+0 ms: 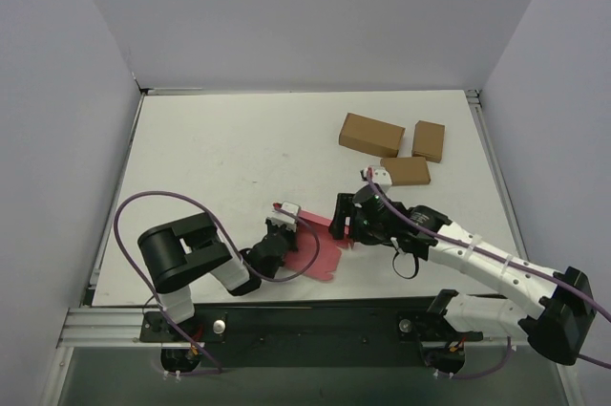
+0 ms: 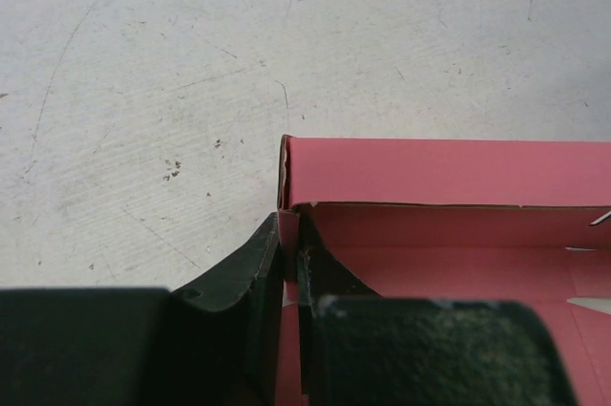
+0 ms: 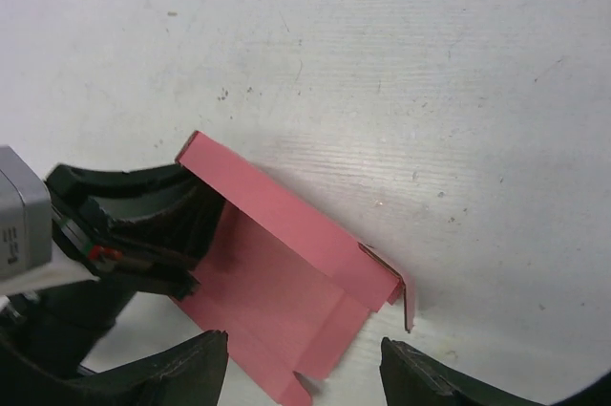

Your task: Fold the paper box

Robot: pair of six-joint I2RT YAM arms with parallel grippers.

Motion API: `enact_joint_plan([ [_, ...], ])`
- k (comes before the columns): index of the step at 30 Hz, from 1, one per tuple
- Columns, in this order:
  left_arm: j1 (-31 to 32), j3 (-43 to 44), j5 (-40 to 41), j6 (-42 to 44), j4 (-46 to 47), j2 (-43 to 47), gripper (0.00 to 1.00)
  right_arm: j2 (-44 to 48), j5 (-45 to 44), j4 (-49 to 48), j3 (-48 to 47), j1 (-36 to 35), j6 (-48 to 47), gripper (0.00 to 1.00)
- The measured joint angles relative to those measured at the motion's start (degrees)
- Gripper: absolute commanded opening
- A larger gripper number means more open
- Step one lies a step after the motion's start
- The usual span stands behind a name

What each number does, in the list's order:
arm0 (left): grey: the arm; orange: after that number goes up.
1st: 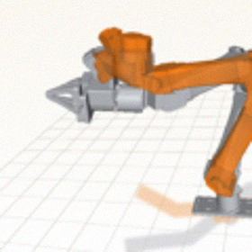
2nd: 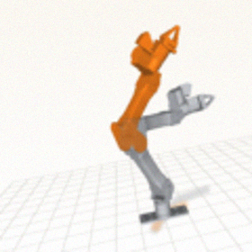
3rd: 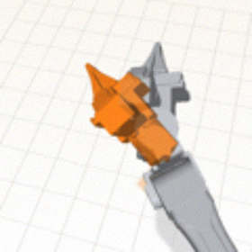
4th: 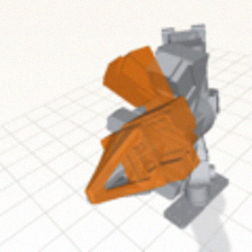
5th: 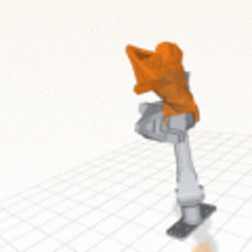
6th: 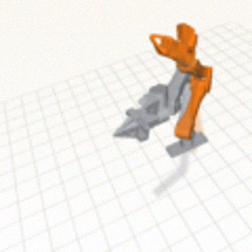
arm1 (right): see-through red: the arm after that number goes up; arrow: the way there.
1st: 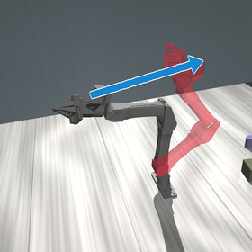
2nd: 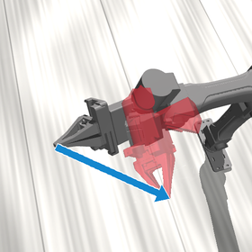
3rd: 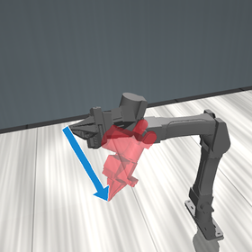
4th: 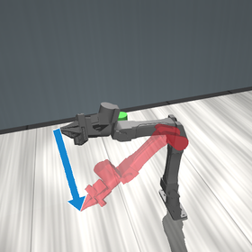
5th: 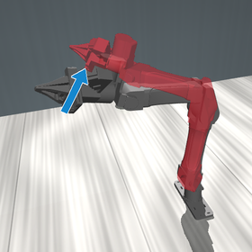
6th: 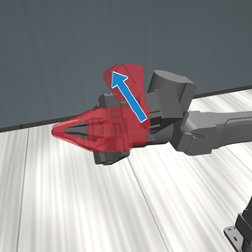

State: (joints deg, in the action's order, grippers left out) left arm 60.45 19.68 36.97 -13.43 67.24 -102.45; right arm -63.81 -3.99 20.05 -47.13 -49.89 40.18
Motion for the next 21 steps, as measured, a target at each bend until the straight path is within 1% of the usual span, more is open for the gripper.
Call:
enact_joint_plan([
  [5, 1.6, -0.3, 3.2, -1.3, -1.6, 0.9, 0.00, 1.8, -0.1, -5.5, 3.7, 1.6, 8.5, 0.59],
  [8, 2.3, -0.3, 4.6, -1.7, -2.3, 1.2, 0.00, 1.3, 0.8, -8.4, 5.7, 3.7, 11.5, 0.57],
  [15, 3.3, -0.3, 6.4, -2.3, -2.9, 1.4, 0.00, -1.4, 4.0, -14.2, 6.9, 6.0, 14.0, 0.56],
  [21, 3.6, -0.3, 7.1, -2.5, -3.2, 1.4, 0.00, -3.9, 5.3, -16.0, 7.2, 6.1, 14.9, 0.53],
])
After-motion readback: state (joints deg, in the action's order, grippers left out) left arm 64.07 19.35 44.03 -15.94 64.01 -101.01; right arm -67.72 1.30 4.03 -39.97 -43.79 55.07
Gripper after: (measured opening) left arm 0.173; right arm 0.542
